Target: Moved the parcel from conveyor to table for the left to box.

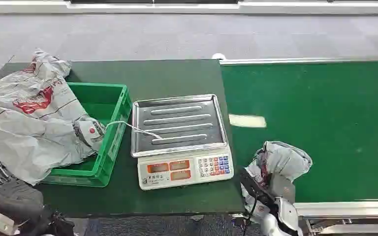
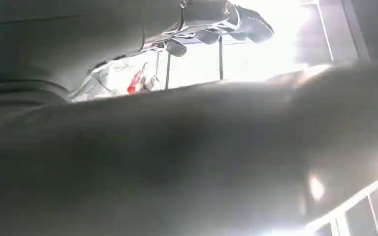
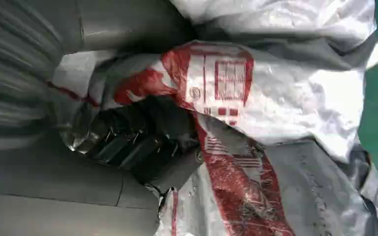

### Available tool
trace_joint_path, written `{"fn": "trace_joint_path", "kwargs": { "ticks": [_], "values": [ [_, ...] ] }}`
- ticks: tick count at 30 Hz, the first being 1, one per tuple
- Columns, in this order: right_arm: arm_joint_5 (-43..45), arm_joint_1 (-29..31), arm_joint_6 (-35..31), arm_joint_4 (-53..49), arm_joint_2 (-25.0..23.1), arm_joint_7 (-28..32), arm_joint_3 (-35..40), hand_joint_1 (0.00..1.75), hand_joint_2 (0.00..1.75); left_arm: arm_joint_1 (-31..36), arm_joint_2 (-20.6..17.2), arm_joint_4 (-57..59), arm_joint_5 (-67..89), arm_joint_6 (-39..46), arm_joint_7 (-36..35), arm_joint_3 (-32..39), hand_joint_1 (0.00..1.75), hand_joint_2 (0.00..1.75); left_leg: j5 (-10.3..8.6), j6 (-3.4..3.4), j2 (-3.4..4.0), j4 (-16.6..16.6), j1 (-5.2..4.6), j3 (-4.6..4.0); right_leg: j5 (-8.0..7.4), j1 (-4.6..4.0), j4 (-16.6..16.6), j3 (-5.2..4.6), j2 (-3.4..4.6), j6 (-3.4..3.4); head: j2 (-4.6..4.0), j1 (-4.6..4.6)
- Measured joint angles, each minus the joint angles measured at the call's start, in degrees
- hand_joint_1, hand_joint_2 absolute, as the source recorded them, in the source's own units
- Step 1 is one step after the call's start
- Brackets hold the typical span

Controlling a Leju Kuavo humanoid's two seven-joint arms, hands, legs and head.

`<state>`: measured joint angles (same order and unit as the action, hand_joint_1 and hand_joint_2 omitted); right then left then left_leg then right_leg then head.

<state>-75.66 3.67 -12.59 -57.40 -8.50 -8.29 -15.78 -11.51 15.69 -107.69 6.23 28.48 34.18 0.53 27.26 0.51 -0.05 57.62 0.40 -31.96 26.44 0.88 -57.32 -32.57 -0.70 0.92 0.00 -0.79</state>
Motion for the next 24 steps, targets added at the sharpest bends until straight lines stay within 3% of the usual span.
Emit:
{"fn": "trace_joint_path", "kwargs": {
  "ticks": [5, 12, 16, 19, 21, 24],
  "values": [
    [-11.9, -4.8, -6.7, -13.3, 0.0, -6.0, -0.2, 1.75, 1.75, -1.5, 0.4, -0.7, -1.0, -0.7, 1.2, 1.0, 0.00, 0.00, 0.00, -0.01, 0.03, 0.0, -0.04, -0.20, -0.03, 0.07, 0.0, -0.24, 0.06, 0.03, 0.00, 0.00],
    [-13.1, -8.9, -16.5, -31.8, 0.0, -6.2, -0.2, 1.75, 1.75, -2.4, 0.7, -0.9, -2.2, -0.8, 2.4, 1.2, 0.00, 0.00, 0.01, -0.01, 0.06, 0.0, -0.03, -0.23, -0.03, 0.02, 0.0, -0.29, 0.10, 0.03, 0.00, 0.00],
    [-13.1, -9.4, -22.5, -38.5, -0.1, -2.5, 0.0, 1.75, 1.75, -2.4, 0.7, -0.8, -2.9, -0.7, 3.2, 1.3, 0.00, 0.00, 0.00, -0.01, 0.07, 0.0, -0.03, -0.34, -0.03, 0.00, 0.0, -0.27, 0.09, 0.03, 0.00, 0.00],
    [-11.8, -8.9, -22.3, -40.9, -0.1, 0.0, 1.1, 1.75, 1.75, -2.4, 0.7, -0.6, -3.4, -0.8, 3.3, 1.3, 0.00, 0.00, 0.00, -0.01, 0.06, 0.0, -0.02, -0.54, -0.03, 0.00, 0.0, -0.22, 0.10, 0.03, 0.00, 0.02],
    [-6.1, -6.2, -20.4, -40.3, 0.0, 5.5, 3.6, 1.75, 1.75, -2.0, 0.7, -0.1, -3.7, -1.0, 3.6, 1.2, 0.00, 0.00, 0.02, 0.00, 0.26, 0.0, -0.02, -0.67, -0.05, 0.01, 0.0, -0.31, 0.21, 0.02, 0.00, 0.00],
    [-4.3, -2.6, -20.2, -38.8, 0.2, 7.9, 7.5, 1.75, 1.75, -0.9, 0.7, 0.7, -4.0, -1.0, 3.8, 1.1, 0.00, 0.00, -0.14, 0.00, 0.36, 0.0, -0.02, -0.22, -0.23, -0.01, 0.0, -0.39, 0.32, 0.01, 0.00, 0.02]
  ]
}}
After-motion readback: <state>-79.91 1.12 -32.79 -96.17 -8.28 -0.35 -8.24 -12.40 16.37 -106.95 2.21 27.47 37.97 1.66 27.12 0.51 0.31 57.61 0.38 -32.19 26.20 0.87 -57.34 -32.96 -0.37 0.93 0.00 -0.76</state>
